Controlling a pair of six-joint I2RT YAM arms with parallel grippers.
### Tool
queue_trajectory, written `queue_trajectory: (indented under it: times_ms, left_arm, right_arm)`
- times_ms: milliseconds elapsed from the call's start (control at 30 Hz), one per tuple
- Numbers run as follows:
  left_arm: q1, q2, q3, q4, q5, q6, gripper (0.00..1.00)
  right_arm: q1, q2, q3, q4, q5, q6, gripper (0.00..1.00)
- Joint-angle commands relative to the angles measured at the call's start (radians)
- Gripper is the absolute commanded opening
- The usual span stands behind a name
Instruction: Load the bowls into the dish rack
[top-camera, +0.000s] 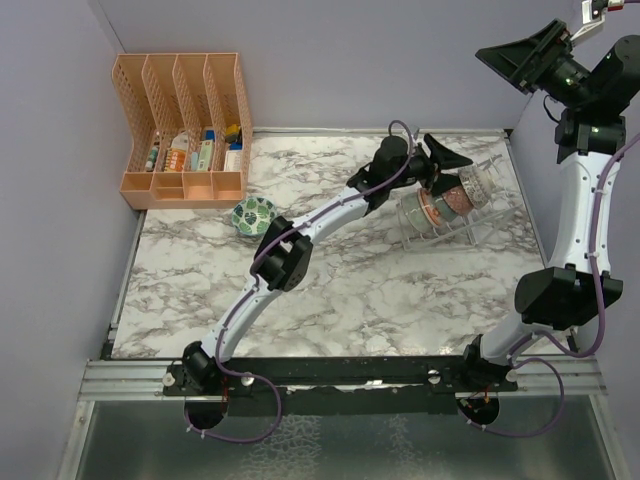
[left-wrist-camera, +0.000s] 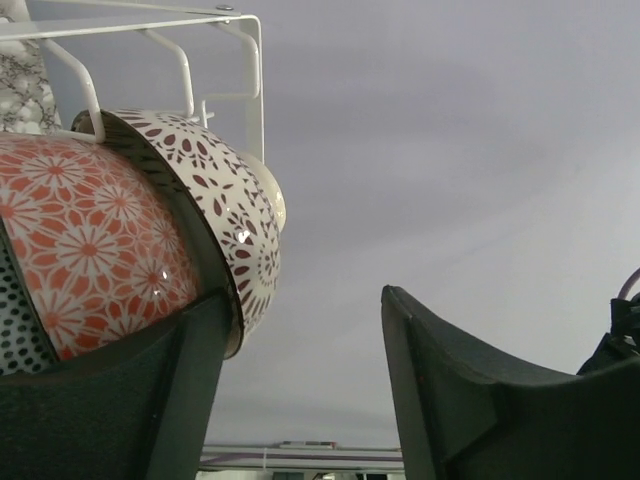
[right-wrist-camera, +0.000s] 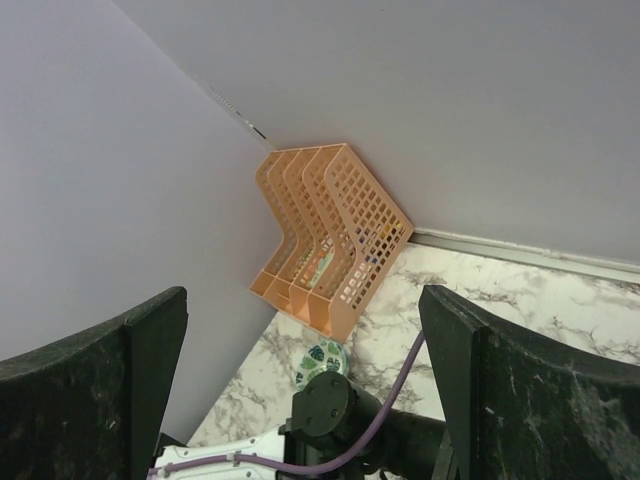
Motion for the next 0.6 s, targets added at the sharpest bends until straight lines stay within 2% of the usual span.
queue_trajectory:
  times_ms: [0,233,333,433,567]
  left_arm:
    - [0.020,-0.106,-0.010,-0.105,0.048,0.111,0.67]
    - [0.043,-0.211,-0.077,-0.266,0.059,0.279,0.70]
    - [0.054,-0.271,-0.143,-0.287,0.047,0.338,0.73]
    - [0.060,-0.313,-0.152,-0.338,0.042,0.408,0.79]
    - [0.077,-0.391,-0.152,-0.467,0.003,0.579,0.90]
  right_arm:
    - [-0.007,-0.036,-0.018,0.033,-0.018,-0.004,1.00]
    - [-0.006,-0.064,-0.043,0.033,-0.011,-0.007,1.00]
    - [-0.006,-0.072,-0.044,0.034,-0.009,-0.005,1.00]
    - [-0.006,-0.075,-0.039,0.037,-0.010,-0.001,1.00]
    - [-0.006,-0.077,-0.023,0.046,-0.015,0.013,1.00]
